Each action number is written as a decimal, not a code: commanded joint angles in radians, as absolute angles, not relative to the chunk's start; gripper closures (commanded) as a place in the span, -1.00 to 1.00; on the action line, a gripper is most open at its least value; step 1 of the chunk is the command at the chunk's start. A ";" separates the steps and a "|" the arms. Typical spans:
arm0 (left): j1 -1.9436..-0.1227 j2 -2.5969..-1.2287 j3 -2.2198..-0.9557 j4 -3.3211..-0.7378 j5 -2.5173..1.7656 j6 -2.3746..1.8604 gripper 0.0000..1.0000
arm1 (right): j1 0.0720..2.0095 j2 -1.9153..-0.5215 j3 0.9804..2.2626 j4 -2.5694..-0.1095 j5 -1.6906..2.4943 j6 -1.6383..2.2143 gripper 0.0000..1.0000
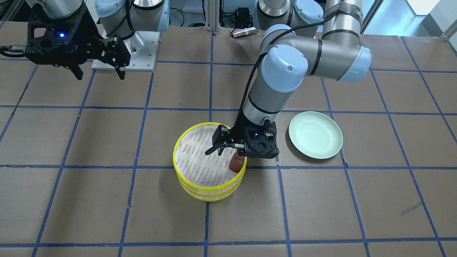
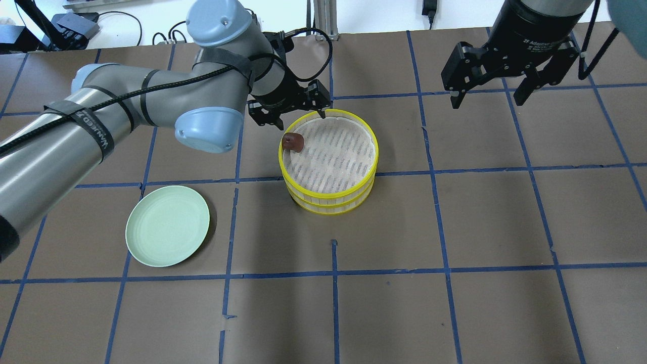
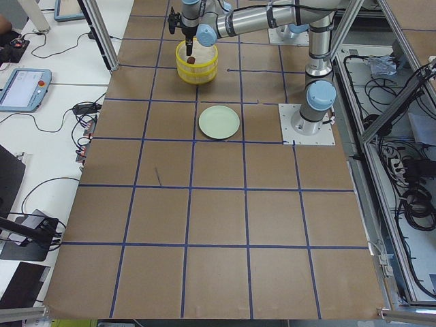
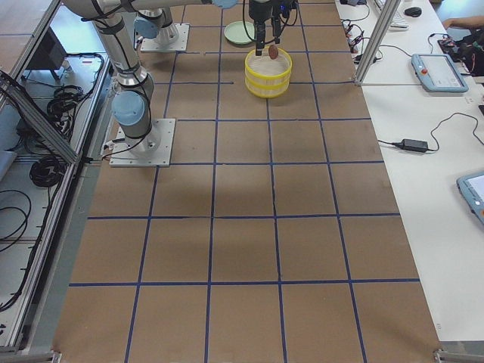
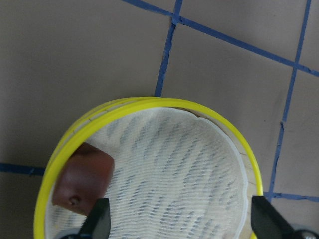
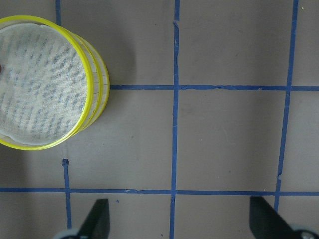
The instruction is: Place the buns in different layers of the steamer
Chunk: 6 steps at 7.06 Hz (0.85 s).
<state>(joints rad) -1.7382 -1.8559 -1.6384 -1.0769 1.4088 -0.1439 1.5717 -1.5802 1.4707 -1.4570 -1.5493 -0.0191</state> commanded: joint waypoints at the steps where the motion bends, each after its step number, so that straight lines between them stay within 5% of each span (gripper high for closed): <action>1: -1.617 -1.728 -1.628 -1.297 1.448 0.091 -1.00 | 1.574 -1.580 1.471 -1.459 -1.549 -0.018 -0.99; 6: -1.578 -1.546 -1.649 -1.428 1.681 0.252 -1.00 | 1.571 -1.580 1.473 -1.460 -1.549 -0.020 -0.99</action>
